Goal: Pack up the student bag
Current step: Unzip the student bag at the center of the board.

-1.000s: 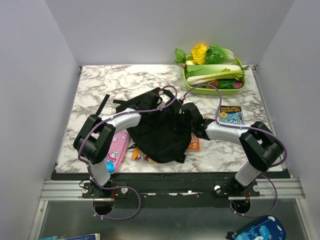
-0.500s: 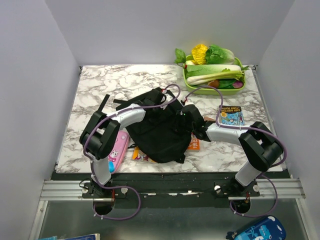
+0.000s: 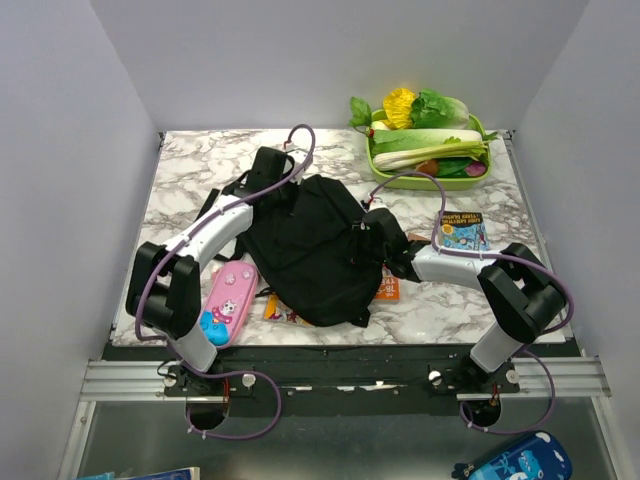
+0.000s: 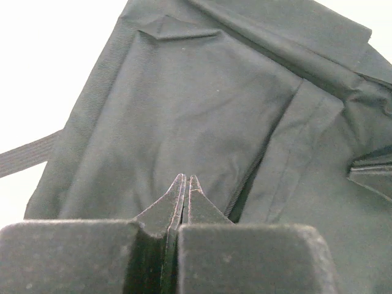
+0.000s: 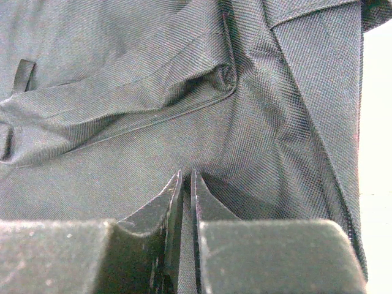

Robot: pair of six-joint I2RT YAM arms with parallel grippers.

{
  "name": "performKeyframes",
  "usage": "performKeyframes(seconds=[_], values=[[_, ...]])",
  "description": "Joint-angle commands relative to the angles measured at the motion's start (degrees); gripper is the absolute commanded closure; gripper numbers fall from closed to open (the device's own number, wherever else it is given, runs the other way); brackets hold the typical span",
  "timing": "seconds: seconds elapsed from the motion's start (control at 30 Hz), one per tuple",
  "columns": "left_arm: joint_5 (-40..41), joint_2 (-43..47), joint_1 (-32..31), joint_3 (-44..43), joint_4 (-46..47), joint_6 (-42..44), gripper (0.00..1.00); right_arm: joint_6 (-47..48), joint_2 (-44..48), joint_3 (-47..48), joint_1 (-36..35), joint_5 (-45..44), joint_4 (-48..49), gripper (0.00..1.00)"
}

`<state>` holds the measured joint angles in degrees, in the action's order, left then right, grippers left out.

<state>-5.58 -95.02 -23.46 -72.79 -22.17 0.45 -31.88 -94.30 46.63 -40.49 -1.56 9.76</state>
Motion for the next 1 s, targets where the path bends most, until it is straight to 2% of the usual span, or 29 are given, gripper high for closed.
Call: performKeyframes(seconds=[0.0,0.03,0.07,0.1,0.17,0.2,0.23,0.37,0.47,0.5,0.63,0.77,0.83,0.9,0.97], values=[[-3.92,-0.86,-0.88,3.17,0.81,-0.8,0.99,1.29,-1.5,-0.31,-0.38,-1.25,-6.77,0.82],[-0.34,-1.74,-1.14,3.27,0.9,-0.8,0.93,1.29,-1.33,-0.57,-0.38,-1.25,-6.6,0.79],[1.0,-2.88,-1.23,2.92,-0.05,0.85,0.89,1.47,-1.15,-0.84,-0.47,-0.9,-6.33,0.77],[2.41,-4.89,-1.23,2.23,-0.5,1.48,0.81,1.47,-0.89,-1.1,-0.47,-0.81,-5.98,0.76],[5.13,-6.48,-1.23,2.04,-0.77,2.88,0.73,1.38,-0.8,-1.54,-0.47,-0.81,-5.72,0.7],[5.23,-7.45,-1.32,2.39,-0.77,3.41,0.65,1.47,-0.71,-1.54,-0.38,-0.72,-5.54,0.68],[5.15,-7.63,-1.32,2.66,-0.77,5.59,0.63,1.47,-0.71,-1.63,-0.47,-0.37,-5.45,0.65],[-0.64,-8.51,-1.32,2.92,-3.39,10.79,0.57,1.99,-0.36,-1.98,-0.38,0.33,-4.75,0.64],[-7.84,-7.99,-1.15,3.27,-4.97,14.82,0.52,2.35,-0.44,-1.81,-0.47,0.68,-4.66,0.64],[-12.47,-7.72,-1.15,2.66,-5.85,15.8,0.49,2.35,-0.53,-1.81,-0.38,0.77,-4.66,0.64],[-17.96,-7.81,-1.32,1.17,-8.76,17.48,0.45,2.7,-0.88,-1.63,-0.47,1.3,-4.57,0.64],[-17.8,-7.63,-1.67,1.42,-7.98,16.43,0.39,2.96,-1.06,-1.89,-0.47,1.21,-4.22,0.64],[-17.62,-7.46,-1.67,2.22,-7.45,15.12,0.32,2.96,-1.32,-2.07,-0.47,1.3,-4.05,0.64],[-15.96,-7.02,-1.94,3.44,-5.69,14.23,0.24,2.96,-1.32,-2.25,-0.38,1.21,-3.96,0.64],[-11.76,-7.02,-2.55,4.24,-2.81,12.92,0.22,2.96,-1.5,-2.33,-0.47,1.3,-3.87,0.64]])
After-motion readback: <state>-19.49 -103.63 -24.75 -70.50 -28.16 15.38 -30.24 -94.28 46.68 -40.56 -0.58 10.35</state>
